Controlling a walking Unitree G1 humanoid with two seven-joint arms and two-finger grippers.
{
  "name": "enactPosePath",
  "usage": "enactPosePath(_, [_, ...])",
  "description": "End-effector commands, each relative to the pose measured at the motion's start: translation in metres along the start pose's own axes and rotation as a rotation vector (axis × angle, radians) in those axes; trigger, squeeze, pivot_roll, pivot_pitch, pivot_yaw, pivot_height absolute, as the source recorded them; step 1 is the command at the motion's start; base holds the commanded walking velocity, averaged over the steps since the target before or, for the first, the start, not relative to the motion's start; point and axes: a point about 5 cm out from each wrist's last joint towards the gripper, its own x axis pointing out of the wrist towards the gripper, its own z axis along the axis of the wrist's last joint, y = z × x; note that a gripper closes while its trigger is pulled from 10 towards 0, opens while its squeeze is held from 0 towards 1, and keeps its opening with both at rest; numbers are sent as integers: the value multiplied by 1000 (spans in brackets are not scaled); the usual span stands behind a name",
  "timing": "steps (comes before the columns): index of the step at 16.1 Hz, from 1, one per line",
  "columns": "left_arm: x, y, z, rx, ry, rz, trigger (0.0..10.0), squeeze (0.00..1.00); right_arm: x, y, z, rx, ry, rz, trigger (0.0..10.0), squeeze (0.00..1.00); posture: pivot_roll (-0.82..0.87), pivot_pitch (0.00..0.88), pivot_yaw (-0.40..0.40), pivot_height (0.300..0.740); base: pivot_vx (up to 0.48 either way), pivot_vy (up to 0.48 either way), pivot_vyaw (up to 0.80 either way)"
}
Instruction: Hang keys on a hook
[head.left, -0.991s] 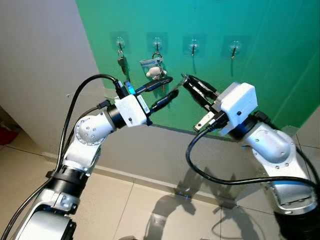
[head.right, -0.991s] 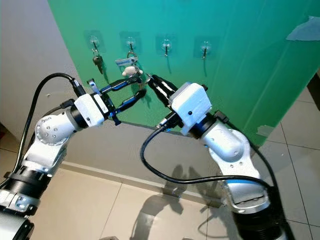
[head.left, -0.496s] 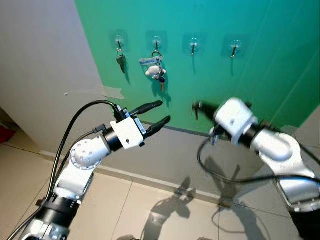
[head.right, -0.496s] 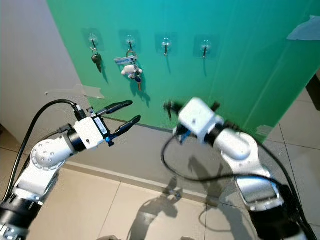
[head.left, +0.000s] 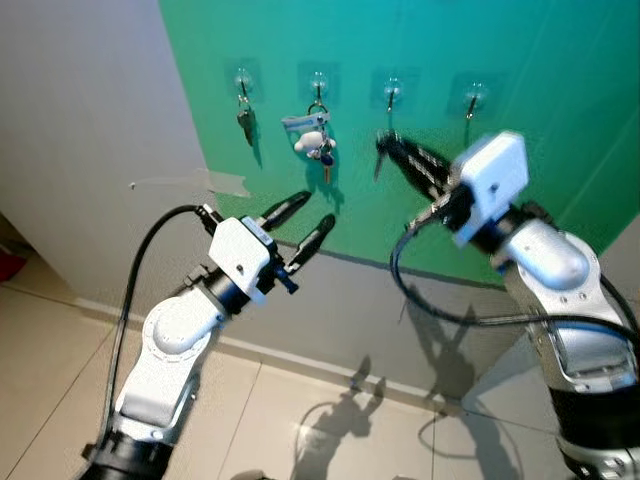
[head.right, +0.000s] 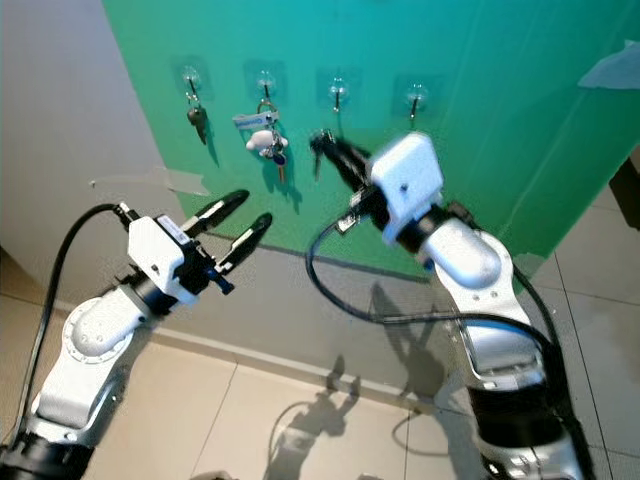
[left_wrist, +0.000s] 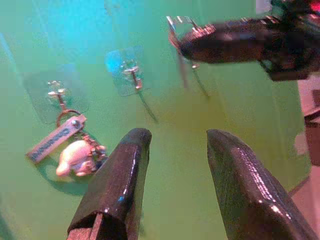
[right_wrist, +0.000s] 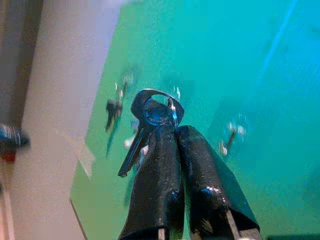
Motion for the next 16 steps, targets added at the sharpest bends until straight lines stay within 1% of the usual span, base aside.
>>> enactPosePath(1, [2, -5, 7, -49, -8, -22, 10000, 0, 5, -6, 2, 66, -11, -24, 0, 0, 15, 0, 17, 740, 0, 0, 0])
enactPosePath(3, [9, -12, 14, -139, -21, -59, 10000, 0, 18, 0, -3, 218, 50, 45, 0, 0, 15, 0, 14, 740, 0, 0, 0])
enactPosePath(5, [18, -10, 25, -177, -67, -37, 10000, 0, 28, 2, -5, 364, 71, 44, 0, 0, 21, 0, 7, 740, 0, 0, 0])
enactPosePath(7, [20, -7, 32, -194, -84, -30, 10000, 0, 33, 3, -4, 429, 73, 58, 0, 0, 28, 0, -2, 740, 0, 0, 0])
enactPosePath(8, [17, -6, 33, -202, -60, -36, 10000, 0, 38, 1, -3, 462, 78, 57, 0, 0, 31, 0, -8, 740, 0, 0, 0])
enactPosePath(10, [14, -3, 32, -201, -41, -22, 10000, 0, 43, -3, 0, 489, 68, 24, 0, 0, 33, 0, -9, 740, 0, 0, 0])
enactPosePath(13, [13, -3, 31, -197, -25, -23, 10000, 0, 47, -6, -2, 507, 78, -3, 0, 0, 32, 0, -10, 740, 0, 0, 0])
enactPosePath(15, [12, -2, 30, -187, -5, -22, 10000, 0, 49, -8, -7, 519, 117, -15, 0, 0, 33, 0, -10, 740, 0, 0, 0])
enactPosePath(16, [12, 0, 31, -183, -2, -20, 10000, 0, 49, -11, -14, 532, 152, -58, 0, 0, 34, 0, -12, 740, 0, 0, 0])
